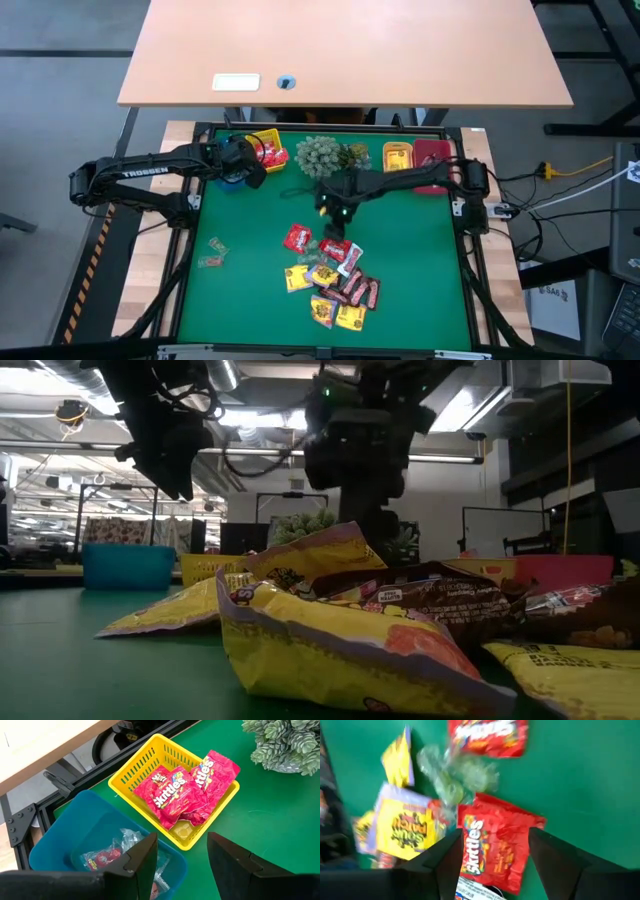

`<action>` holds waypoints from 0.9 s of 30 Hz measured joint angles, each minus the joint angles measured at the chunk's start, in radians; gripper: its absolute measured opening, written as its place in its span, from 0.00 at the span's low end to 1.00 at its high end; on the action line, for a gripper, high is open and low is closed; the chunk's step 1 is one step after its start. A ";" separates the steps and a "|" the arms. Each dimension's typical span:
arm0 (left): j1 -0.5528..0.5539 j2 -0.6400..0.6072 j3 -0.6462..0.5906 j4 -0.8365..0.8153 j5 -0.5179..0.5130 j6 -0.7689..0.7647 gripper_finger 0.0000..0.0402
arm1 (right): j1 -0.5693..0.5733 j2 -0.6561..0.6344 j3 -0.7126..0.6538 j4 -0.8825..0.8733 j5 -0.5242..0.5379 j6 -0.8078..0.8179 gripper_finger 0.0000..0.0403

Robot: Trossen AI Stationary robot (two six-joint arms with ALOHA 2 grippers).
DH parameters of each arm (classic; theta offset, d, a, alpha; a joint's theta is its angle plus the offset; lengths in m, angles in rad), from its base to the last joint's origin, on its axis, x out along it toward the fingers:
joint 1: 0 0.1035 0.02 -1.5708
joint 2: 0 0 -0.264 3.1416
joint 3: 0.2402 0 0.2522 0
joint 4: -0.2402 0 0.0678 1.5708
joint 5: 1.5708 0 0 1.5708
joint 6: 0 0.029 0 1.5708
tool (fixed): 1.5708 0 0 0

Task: Sort candy
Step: Put the red candy into the yellow bin

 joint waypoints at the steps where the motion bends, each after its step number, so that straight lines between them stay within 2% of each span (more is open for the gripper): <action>1: 0.000 0.000 0.000 0.000 0.000 0.000 0.39 | 0.018 0.002 0.000 -0.001 0.033 -0.032 0.55; 6: 0.000 0.000 0.000 0.000 0.000 0.000 0.39 | 0.109 0.005 -0.001 -0.021 0.165 -0.198 0.55; 14: 0.000 0.000 0.000 0.000 0.000 0.000 0.39 | 0.206 0.006 -0.001 -0.033 0.205 -0.412 0.55; 20: 0.000 0.000 0.000 0.000 0.000 0.000 0.39 | 0.215 0.006 -0.001 -0.028 0.292 -0.438 0.55; 27: 0.000 0.000 0.000 0.000 0.000 0.000 0.39 | 0.214 0.028 0.000 -0.021 0.311 -0.438 0.55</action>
